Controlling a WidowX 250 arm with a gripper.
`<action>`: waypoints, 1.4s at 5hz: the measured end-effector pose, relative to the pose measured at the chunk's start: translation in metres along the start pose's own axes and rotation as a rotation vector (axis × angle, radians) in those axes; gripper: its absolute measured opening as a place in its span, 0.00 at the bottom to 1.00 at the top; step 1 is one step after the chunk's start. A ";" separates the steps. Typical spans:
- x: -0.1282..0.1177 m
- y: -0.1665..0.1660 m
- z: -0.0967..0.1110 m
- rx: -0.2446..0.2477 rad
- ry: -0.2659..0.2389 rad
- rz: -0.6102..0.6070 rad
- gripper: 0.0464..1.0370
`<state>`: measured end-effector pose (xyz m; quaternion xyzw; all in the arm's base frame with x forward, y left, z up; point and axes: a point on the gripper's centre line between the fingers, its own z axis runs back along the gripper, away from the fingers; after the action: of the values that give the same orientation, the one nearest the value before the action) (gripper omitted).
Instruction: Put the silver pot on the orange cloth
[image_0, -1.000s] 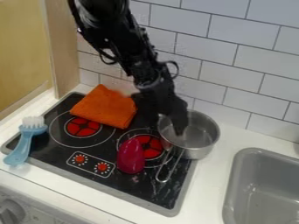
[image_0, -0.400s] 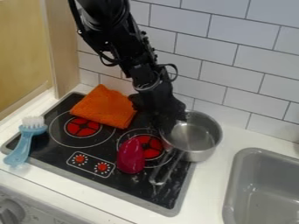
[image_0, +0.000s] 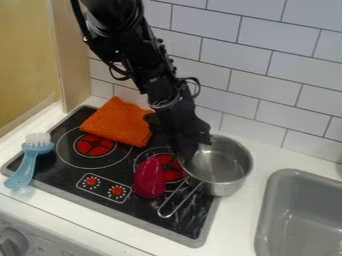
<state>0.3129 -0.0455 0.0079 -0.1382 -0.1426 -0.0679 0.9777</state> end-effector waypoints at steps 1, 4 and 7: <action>0.005 0.005 0.016 -0.014 -0.043 0.018 0.02; 0.009 0.064 0.067 0.011 -0.116 0.149 0.02; 0.017 0.115 0.078 0.083 -0.140 0.244 0.02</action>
<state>0.3283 0.0854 0.0555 -0.1185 -0.1952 0.0671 0.9713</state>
